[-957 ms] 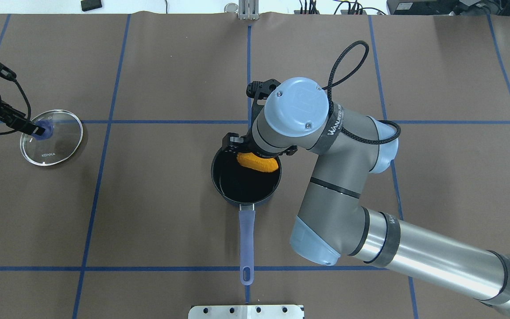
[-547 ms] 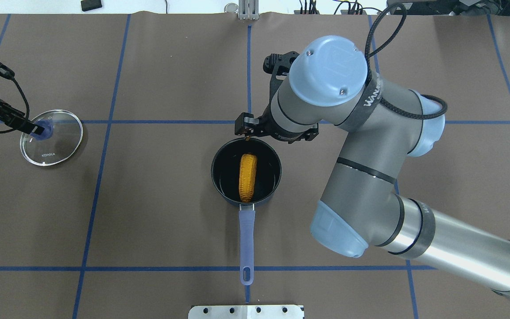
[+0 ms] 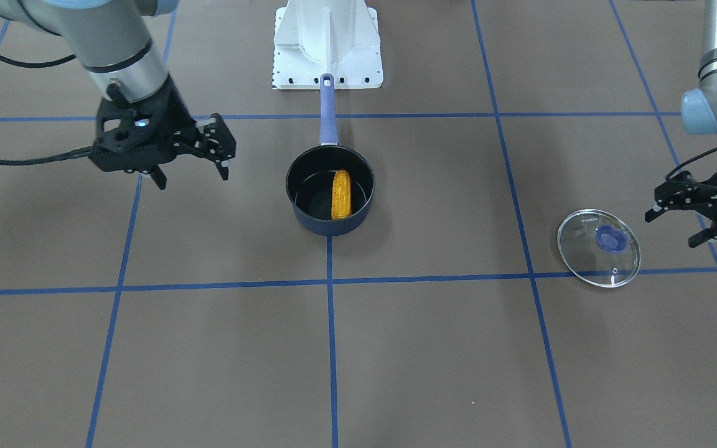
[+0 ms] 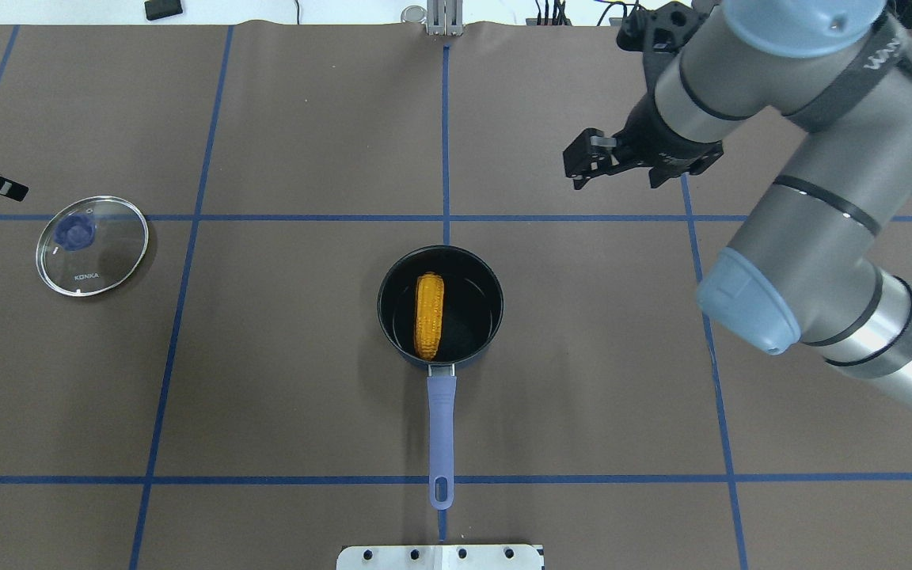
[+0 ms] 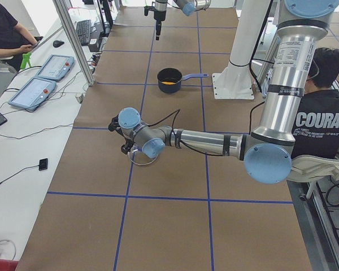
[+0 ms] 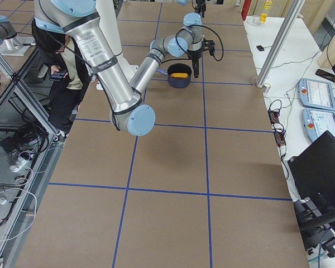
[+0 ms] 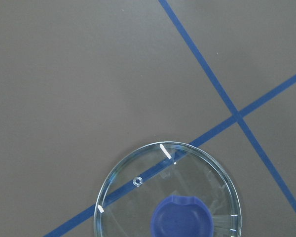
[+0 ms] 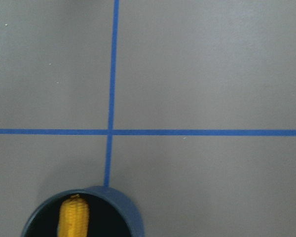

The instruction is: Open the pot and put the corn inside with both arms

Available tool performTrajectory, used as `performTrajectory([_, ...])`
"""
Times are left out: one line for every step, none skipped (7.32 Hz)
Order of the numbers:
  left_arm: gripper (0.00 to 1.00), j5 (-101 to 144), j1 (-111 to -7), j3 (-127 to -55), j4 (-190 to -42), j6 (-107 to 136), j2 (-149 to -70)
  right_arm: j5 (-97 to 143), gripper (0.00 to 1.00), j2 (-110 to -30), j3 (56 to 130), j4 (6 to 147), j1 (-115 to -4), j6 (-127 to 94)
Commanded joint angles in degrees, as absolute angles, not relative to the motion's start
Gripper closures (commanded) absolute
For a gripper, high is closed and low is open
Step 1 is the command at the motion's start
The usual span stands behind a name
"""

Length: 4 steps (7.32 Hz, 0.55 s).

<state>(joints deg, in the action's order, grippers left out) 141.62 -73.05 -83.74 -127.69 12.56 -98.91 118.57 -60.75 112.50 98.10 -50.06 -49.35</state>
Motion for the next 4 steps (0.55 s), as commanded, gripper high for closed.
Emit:
performTrajectory([0.03,144.7,-78.1,-83.2,-127.5,12.5,-98.8,125.2,0.00,-70.4,112.9,98.4,-61.2,-30.1])
performTrajectory([0.03,144.8,-79.4,-82.9,-126.9,10.5,-98.7,128.1,0.00,-73.8,111.1,98.0,-66.4,-24.0])
performTrajectory([0.03,145.7,-81.4,-82.2,-123.5,5.2,-98.7,129.0,0.00,-77.6,109.4,97.9,-71.0,-14.2])
performTrajectory([0.03,146.4,-83.7,-82.4,-119.7,2.1,-98.8,130.0,0.00,-78.9,107.4,98.0,-75.3,-10.1])
